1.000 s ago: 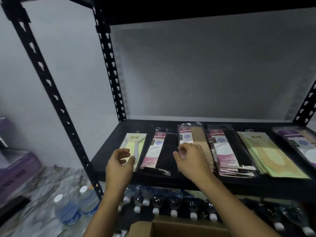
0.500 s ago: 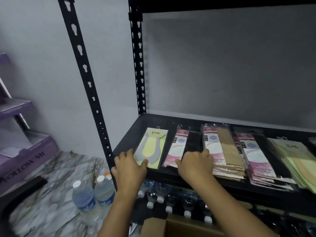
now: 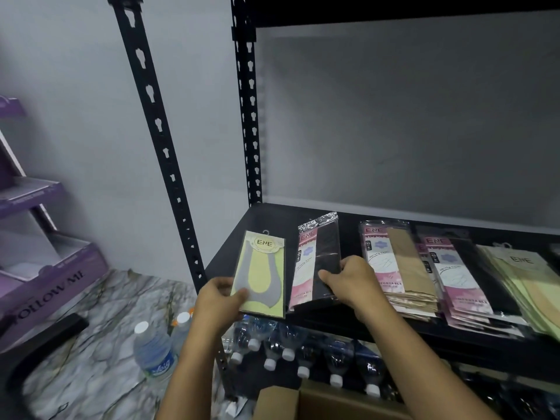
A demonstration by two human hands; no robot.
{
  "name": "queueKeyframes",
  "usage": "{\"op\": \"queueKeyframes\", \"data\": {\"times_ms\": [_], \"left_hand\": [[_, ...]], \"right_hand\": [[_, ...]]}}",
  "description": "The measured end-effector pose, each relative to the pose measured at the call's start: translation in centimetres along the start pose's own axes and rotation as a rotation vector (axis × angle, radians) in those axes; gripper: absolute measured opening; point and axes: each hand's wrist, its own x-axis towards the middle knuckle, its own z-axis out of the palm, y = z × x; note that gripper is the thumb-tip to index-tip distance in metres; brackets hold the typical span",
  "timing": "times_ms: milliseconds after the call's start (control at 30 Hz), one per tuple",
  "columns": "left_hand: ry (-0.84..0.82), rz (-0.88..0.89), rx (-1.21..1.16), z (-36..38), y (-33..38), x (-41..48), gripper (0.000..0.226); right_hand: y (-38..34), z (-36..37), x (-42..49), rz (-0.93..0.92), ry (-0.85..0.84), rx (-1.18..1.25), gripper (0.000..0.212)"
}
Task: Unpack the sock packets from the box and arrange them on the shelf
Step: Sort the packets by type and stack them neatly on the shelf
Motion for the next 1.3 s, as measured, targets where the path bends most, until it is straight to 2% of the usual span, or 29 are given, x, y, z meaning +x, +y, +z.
{"op": "queueKeyframes", "data": {"times_ms": [100,300,500,600,800,933,1067,1300], "left_hand": [[-0.020,-0.016,-0.133,-0.3,-0.1,-0.1,0.025],[0.001,0.058,-0.275,-0.3,0.8,-1.0,0.029],[-0.022,0.168,-0.419,0.5,2.9,-2.9,0.027],[-0.043,0.216,-0.467,1.2,4.1,-3.8,0.030],[-0.134,0.295,-0.487,4.0,6.3,-5.9,0.027],[-0.189,0.299,-0.489,6.4,7.1,-7.1,0.027],[-0.232,0.298,-0.494,8.5,7.6,-7.9,0.028],[-0.286,0.295,-0.477,12.4,8.3,-9.7,0.027]], "right_hand": [[0.7,-0.4,-0.3,0.032,0.001,0.203,0.006],[1.1,-1.0,-1.1,-0.013,0.056,0.403,0.014],[1.2,-3.4,-2.6,-0.135,0.148,0.569,0.022],[1.3,-5.2,-3.1,-0.164,0.195,0.639,0.020],[2.8,-8.8,-4.1,-0.178,0.280,0.679,0.020],[4.1,-11.4,-4.7,-0.178,0.338,0.704,0.025],[5.7,-13.7,-5.1,-0.161,0.406,0.712,0.020],[8.9,-16.9,-5.4,-0.118,0.448,0.728,0.024]]}}
